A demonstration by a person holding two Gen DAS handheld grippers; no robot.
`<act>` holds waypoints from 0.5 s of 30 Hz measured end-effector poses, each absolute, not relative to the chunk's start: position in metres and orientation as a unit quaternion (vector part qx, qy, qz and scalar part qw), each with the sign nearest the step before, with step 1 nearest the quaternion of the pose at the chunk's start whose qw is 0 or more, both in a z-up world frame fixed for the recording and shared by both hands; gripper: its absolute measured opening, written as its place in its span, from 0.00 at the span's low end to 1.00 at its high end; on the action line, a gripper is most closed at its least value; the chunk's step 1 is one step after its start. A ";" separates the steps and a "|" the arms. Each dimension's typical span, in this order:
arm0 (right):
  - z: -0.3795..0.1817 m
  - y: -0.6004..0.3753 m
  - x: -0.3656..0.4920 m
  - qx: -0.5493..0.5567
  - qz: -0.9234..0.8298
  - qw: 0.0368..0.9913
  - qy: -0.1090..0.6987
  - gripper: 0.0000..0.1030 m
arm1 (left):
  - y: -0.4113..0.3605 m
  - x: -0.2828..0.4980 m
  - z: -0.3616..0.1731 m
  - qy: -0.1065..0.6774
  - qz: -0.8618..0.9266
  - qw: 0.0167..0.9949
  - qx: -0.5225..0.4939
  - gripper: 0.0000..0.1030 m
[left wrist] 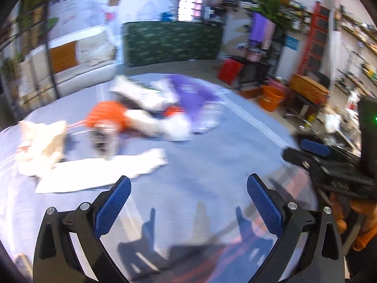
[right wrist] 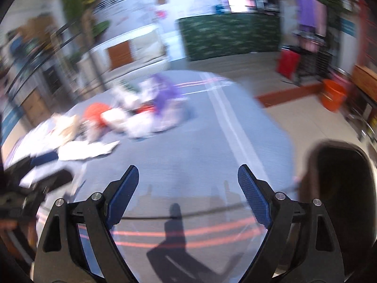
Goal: Collect trash
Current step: 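Move both tools back to the pile and grasp the white paper strip with the right tool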
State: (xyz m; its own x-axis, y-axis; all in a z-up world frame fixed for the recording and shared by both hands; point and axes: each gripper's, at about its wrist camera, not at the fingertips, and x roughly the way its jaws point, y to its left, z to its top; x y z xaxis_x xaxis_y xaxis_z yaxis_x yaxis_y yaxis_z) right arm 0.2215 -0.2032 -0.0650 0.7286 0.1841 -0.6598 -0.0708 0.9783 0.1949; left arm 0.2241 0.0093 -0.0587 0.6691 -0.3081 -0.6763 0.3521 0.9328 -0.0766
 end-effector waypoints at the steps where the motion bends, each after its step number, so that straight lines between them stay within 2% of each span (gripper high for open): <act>1: -0.064 -0.189 0.226 0.067 0.086 0.925 0.365 0.83 | 0.021 0.229 -0.057 0.370 -0.168 0.913 0.030 0.95; 7: -0.059 -0.114 0.243 0.015 0.160 0.916 0.368 0.83 | 0.096 0.267 -0.047 0.379 -0.091 0.919 0.055 0.95; 15: -0.050 -0.060 0.265 -0.033 0.216 0.903 0.369 0.83 | 0.153 0.331 -0.068 0.433 -0.050 0.899 0.043 0.95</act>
